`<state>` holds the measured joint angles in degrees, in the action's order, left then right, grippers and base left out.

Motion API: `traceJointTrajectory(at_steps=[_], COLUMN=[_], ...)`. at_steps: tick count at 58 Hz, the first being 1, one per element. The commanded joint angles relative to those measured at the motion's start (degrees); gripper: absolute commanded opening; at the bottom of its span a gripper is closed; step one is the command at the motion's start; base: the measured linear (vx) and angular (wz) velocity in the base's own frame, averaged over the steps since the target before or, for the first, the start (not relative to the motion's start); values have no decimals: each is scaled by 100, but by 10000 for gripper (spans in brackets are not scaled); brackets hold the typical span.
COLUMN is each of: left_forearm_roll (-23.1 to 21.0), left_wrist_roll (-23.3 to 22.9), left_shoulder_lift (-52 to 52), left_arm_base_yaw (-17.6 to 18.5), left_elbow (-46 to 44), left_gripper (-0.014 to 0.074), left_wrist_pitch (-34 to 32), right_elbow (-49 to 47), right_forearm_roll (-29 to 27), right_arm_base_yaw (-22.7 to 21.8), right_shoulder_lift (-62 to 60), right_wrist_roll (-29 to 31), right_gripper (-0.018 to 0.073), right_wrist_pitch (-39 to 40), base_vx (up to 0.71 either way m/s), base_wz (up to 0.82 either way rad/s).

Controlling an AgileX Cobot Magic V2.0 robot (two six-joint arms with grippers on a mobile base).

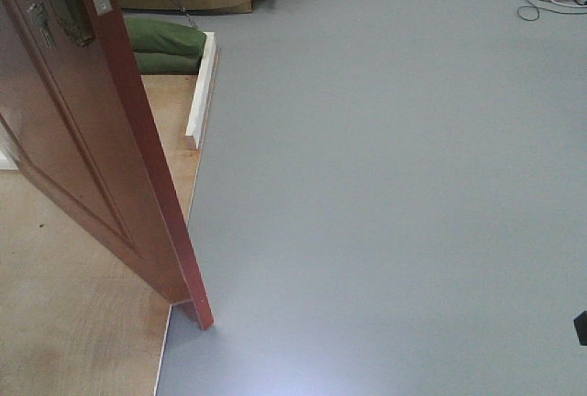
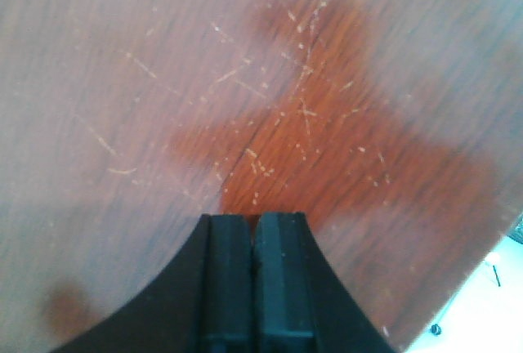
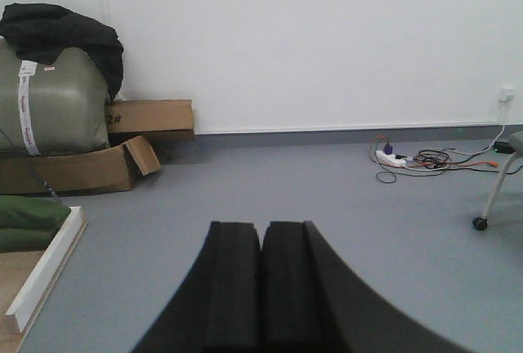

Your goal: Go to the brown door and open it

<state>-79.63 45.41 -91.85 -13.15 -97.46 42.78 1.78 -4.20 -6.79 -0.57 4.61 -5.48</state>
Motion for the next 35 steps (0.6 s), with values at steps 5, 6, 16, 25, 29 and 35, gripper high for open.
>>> traceJointTrajectory(at_steps=[5,6,16,25,29,35], left_forearm_roll=[-348,-348,-348,-348,-348,-348], left_wrist_roll=[-15,-15,-15,-15,-15,-15], left_shoulder_lift=[254,254,254,254,254,254], left_arm_base_yaw=[44,44,44,44,44,44], left_elbow=[-190,-190,-190,-190,-190,-190], left_gripper=[-3,-3,-3,-3,-3,-3], left_wrist_pitch=[-116,-116,-116,-116,-116,-116], right_elbow=[27,27,27,27,27,27], right_forearm_roll=[41,41,41,41,41,41], right_arm_base_yaw=[-29,-29,-29,-29,-29,-29], right_shoulder_lift=[-74,-74,-74,-74,-74,-74], right_wrist_roll=[27,27,27,27,27,27], right_gripper=[0,0,0,0,0,0], right_wrist_pitch=[442,442,442,442,442,442], base_vx=[0,0,1,4,5,6], base_wz=[0,-1,-1,-2,-4,-5])
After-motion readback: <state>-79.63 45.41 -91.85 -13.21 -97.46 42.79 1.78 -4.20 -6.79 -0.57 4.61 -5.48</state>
